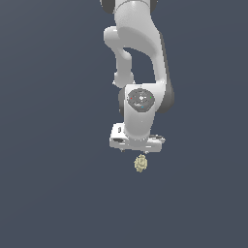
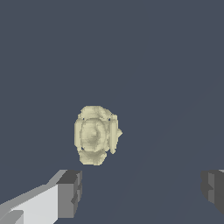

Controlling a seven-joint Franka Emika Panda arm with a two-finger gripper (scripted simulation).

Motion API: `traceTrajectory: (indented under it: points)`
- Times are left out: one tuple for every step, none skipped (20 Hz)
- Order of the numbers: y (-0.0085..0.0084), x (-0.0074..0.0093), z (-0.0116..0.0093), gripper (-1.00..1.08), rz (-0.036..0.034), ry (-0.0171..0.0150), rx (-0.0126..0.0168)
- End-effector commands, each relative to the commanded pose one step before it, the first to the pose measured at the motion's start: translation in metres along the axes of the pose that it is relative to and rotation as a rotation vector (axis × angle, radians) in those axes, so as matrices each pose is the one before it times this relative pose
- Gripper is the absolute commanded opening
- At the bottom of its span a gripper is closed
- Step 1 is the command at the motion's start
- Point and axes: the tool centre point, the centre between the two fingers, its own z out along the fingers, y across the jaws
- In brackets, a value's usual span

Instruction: Pick up the object and move it to a goal position.

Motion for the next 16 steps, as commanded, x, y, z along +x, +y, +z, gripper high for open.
traceTrajectory:
  points:
    - [-0.01227, 0.00726, 0.00775, 1.00, 0.01694, 0.00088, -0.00101]
    - [-0.00419, 0.00211, 0.00267, 1.00, 0.00536, 0.00019, -0.00028]
    - [-0.00385, 0.00184, 0.00246, 1.00, 0.00490, 0.00018, -0.00025]
    - [-0.00350, 0.00160, 0.00225, 1.00, 0.00444, 0.00016, -0.00022]
    - [-0.00313, 0.00138, 0.00203, 1.00, 0.00399, 0.00015, -0.00019]
    - [-0.00278, 0.00117, 0.00180, 1.00, 0.00351, 0.00013, -0.00017]
    - [-0.00242, 0.00098, 0.00157, 1.00, 0.00304, 0.00011, -0.00014]
    - [-0.00205, 0.00081, 0.00134, 1.00, 0.00258, 0.00010, -0.00012]
    - [-0.00167, 0.00065, 0.00110, 1.00, 0.00212, 0.00008, -0.00010]
    - [-0.00133, 0.00049, 0.00086, 1.00, 0.00162, 0.00006, -0.00007]
    - [-0.00092, 0.00035, 0.00061, 1.00, 0.00119, 0.00005, -0.00005]
    - [-0.00057, 0.00020, 0.00037, 1.00, 0.00069, 0.00003, -0.00003]
    - [-0.00034, 0.00002, 0.00013, 1.00, 0.00000, 0.00000, 0.00000]
    - [0.00080, -0.00074, -0.00036, 1.00, -0.00211, -0.00074, 0.00008]
    - [-0.00002, 0.00000, 0.00042, 1.00, 0.00000, 0.00000, 0.00000]
    - [-0.00005, -0.00001, 0.00125, 1.00, 0.00000, 0.00000, 0.00000]
